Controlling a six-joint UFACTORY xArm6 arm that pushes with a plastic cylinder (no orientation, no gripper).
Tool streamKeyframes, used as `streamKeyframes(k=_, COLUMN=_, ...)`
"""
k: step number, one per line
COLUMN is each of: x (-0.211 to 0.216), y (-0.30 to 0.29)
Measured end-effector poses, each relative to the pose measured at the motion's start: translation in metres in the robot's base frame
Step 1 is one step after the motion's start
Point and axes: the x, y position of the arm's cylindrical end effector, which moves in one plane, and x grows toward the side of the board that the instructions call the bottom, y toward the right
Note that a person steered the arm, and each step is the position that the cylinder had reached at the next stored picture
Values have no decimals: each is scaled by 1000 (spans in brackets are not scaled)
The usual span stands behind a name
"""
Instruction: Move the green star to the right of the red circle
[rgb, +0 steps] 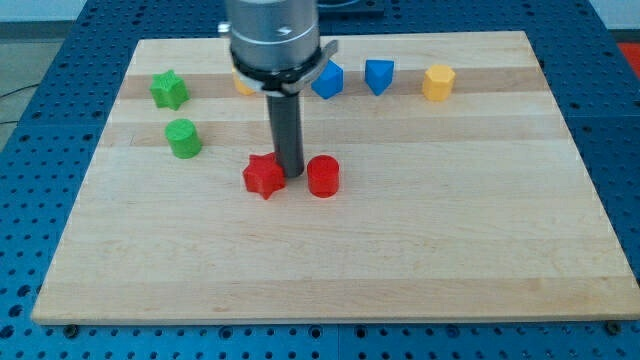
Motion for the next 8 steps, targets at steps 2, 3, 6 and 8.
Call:
streamKeyframes(k=2, x=-24, y=-20)
streamKeyframes(k=3, x=-61, y=-39)
streamKeyframes(k=6, x=-66, y=-174)
streamKeyframes(k=8, x=-45, y=-183)
